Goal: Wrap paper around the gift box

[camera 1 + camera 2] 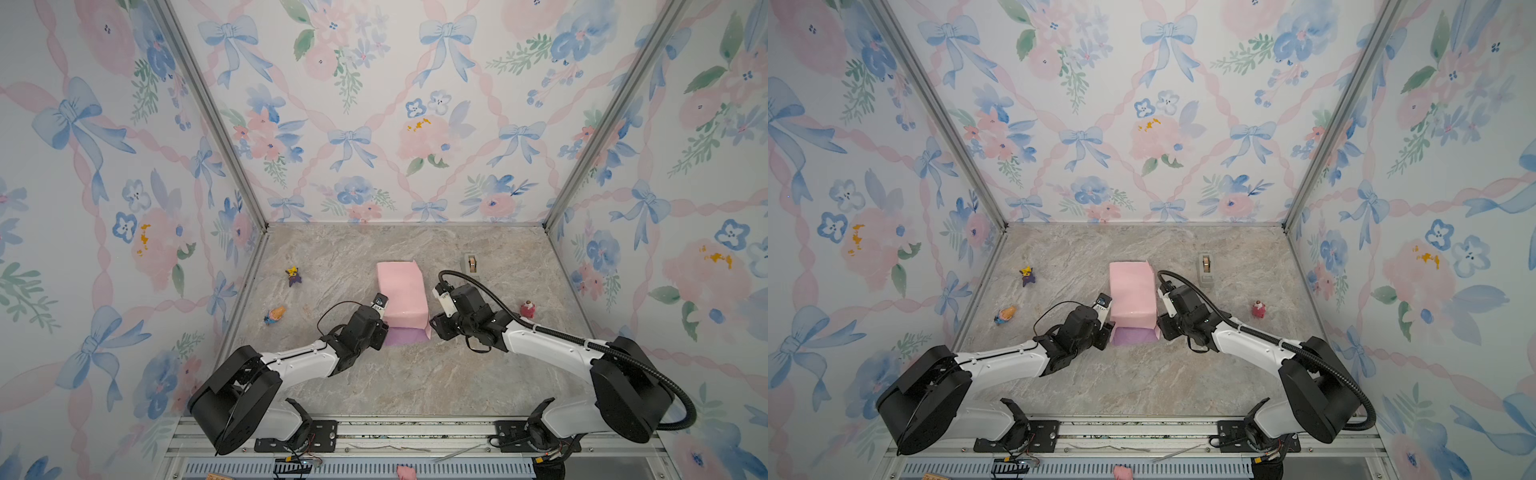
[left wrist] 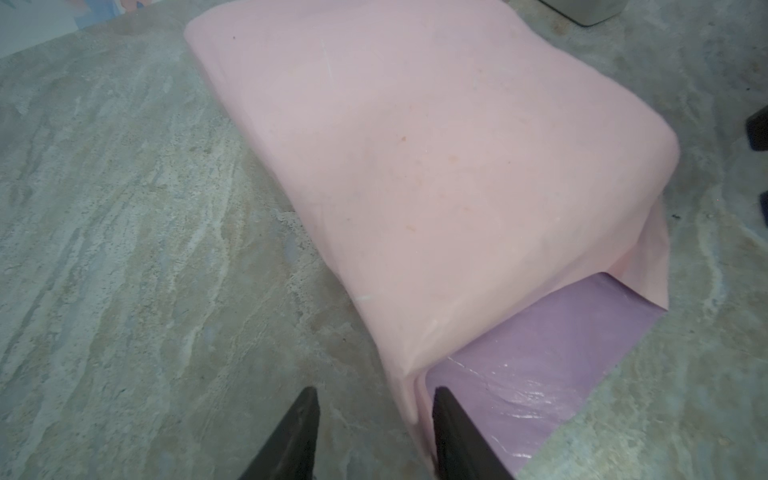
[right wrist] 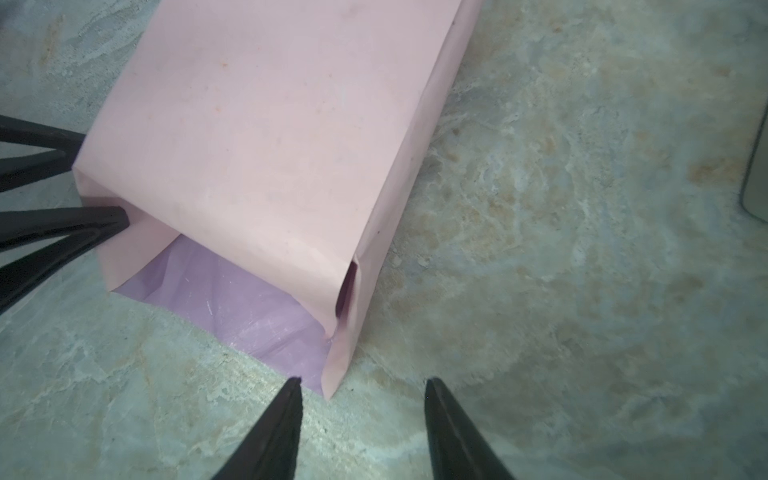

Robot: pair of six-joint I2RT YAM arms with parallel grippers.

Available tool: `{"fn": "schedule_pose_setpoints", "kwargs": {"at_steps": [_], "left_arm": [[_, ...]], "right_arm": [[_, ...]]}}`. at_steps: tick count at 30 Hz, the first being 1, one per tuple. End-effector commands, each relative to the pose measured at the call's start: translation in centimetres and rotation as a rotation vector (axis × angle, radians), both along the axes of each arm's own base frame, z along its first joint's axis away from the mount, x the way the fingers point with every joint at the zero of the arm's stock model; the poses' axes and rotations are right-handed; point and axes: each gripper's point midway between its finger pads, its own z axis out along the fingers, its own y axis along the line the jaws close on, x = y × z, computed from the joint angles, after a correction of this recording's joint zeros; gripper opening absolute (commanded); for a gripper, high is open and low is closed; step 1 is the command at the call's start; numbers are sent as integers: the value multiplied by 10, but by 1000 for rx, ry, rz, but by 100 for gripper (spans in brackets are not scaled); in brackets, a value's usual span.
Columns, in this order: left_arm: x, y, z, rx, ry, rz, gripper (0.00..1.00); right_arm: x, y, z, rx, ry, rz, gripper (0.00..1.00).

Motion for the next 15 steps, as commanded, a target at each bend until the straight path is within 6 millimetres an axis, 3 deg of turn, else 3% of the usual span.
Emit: {"fn": "schedule_pose_setpoints", "kwargs": {"at_steps": [1,5,15], "left_arm": [[6,3,3,8,-19,13,46],[6,2,2,8,-18,8,46],[5,-1,2,-5,-11,-3,45]], "right_arm": [[-10,-7,15,-28,-18,38,52],[-8,-12,14,-52,-37,25,54],[24,30,-8,-65,-62,62,54]]}}
